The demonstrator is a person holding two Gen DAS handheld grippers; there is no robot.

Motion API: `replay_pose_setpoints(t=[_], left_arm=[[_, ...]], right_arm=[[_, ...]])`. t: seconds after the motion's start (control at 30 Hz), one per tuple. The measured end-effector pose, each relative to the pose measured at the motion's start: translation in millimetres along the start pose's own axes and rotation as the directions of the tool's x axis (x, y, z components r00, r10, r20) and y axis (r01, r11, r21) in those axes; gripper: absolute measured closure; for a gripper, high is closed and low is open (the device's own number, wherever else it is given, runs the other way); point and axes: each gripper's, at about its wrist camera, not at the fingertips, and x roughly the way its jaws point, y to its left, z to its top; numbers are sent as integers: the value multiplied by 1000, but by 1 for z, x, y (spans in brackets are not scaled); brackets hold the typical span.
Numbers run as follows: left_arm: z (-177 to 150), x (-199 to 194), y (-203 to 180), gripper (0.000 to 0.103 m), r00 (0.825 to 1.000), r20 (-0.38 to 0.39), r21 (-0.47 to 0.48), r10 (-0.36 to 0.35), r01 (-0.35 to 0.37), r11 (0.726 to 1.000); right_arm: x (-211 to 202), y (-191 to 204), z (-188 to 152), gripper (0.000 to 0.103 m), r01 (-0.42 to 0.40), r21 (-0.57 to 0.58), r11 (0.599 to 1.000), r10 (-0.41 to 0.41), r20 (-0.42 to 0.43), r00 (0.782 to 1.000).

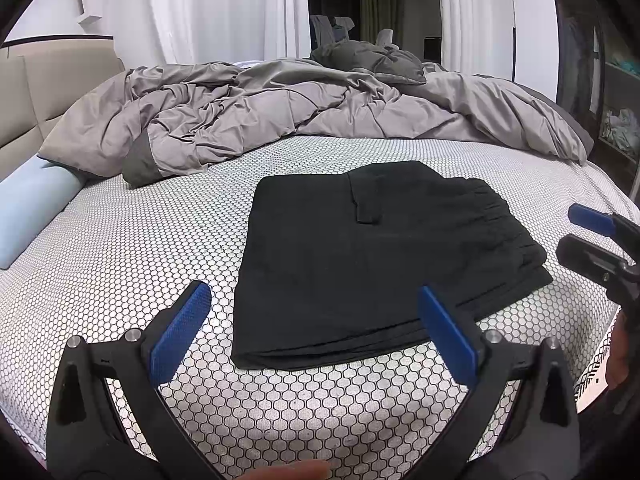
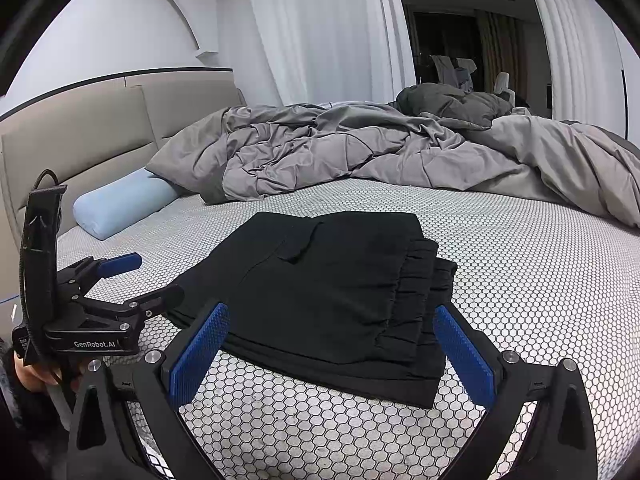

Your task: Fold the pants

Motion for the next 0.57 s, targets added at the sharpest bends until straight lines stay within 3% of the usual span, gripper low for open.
replay_pose_setpoints(t=[0.57], left_arm=[[0, -1, 5, 1, 1000, 4, -8, 3, -3, 1000]], right_arm=[[2, -3, 0, 0, -4, -10, 1000, 3, -10, 1000]])
